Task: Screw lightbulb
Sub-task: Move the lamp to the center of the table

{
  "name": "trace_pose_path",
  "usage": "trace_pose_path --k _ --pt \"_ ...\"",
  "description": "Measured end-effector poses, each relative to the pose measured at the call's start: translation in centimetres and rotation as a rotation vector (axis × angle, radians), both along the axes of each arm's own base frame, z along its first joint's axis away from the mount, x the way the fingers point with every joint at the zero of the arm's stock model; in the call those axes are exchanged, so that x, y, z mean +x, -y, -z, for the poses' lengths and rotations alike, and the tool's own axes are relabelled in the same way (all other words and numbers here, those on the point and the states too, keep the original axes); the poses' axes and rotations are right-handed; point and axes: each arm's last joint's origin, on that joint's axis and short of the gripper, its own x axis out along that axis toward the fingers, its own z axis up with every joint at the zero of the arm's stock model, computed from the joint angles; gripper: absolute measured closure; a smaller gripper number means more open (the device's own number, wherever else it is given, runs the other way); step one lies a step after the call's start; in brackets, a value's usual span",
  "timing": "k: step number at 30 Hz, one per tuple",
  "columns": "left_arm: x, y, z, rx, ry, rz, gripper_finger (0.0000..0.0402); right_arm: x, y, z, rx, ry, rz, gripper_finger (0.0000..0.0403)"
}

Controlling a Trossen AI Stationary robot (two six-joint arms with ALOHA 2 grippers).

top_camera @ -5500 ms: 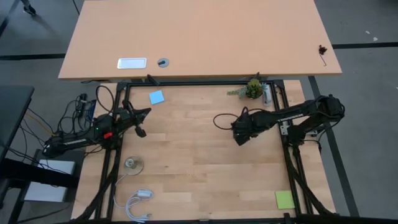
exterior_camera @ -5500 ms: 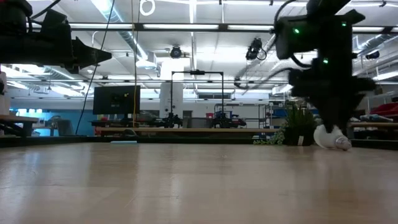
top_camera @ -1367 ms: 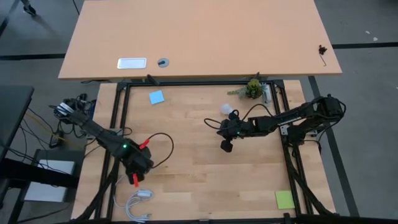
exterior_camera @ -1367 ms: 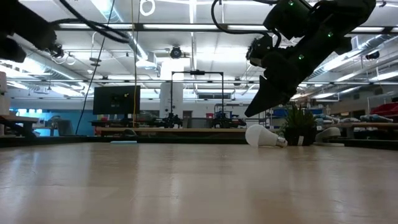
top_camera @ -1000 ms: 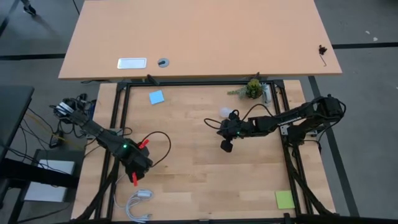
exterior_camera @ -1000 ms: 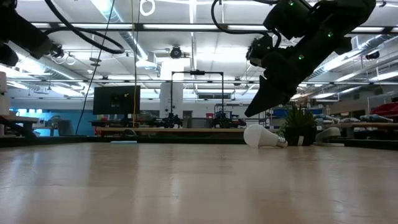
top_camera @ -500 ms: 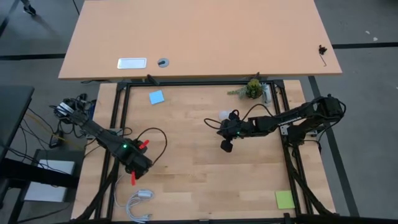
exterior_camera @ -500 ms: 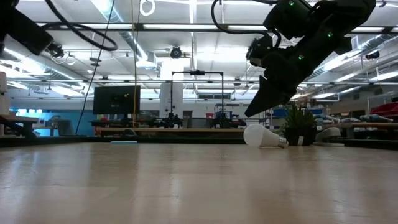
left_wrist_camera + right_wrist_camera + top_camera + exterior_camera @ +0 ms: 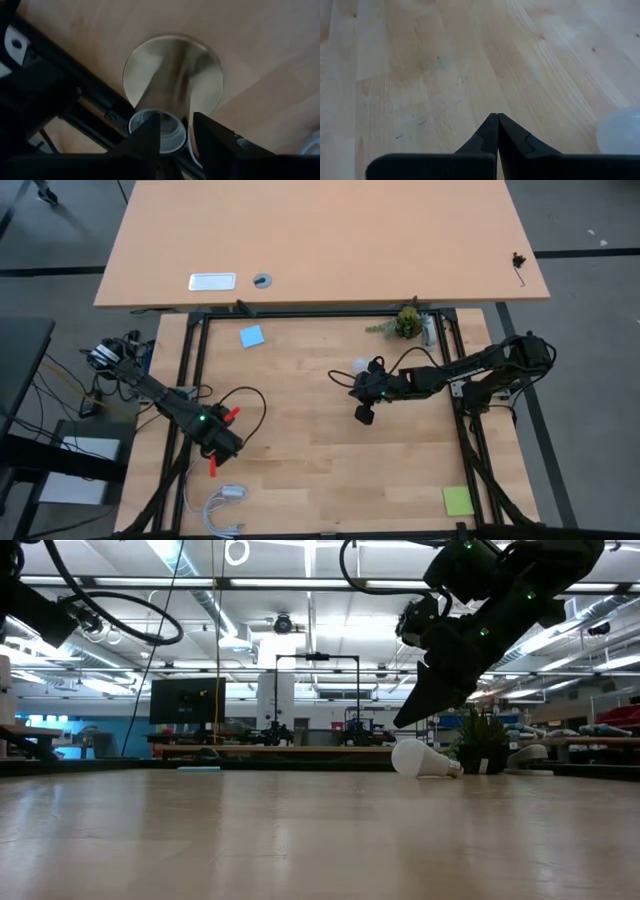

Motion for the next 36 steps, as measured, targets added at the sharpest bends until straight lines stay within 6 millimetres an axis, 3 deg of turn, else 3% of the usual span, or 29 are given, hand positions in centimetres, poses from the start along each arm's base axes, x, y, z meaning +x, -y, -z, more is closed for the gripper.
trace_pose_path --k 12,22,36 --pt "0.8 0.0 0.0 0.020 0.106 0.079 0.0391 0.0 0.0 0.0 -0.011 -0.003 -0.010 0.0387" --pt "3.6 -1.6 -0.6 0.055 0.297 0.148 0.0394 -0.2 0.0 -0.4 -0.018 0.005 -0.017 0.0382" --pt "10.2 -5.6 -0.3 0.121 0.532 0.313 0.0394 -3.3 0.1 -5.3 -0.018 0.108 -0.017 0.0384"
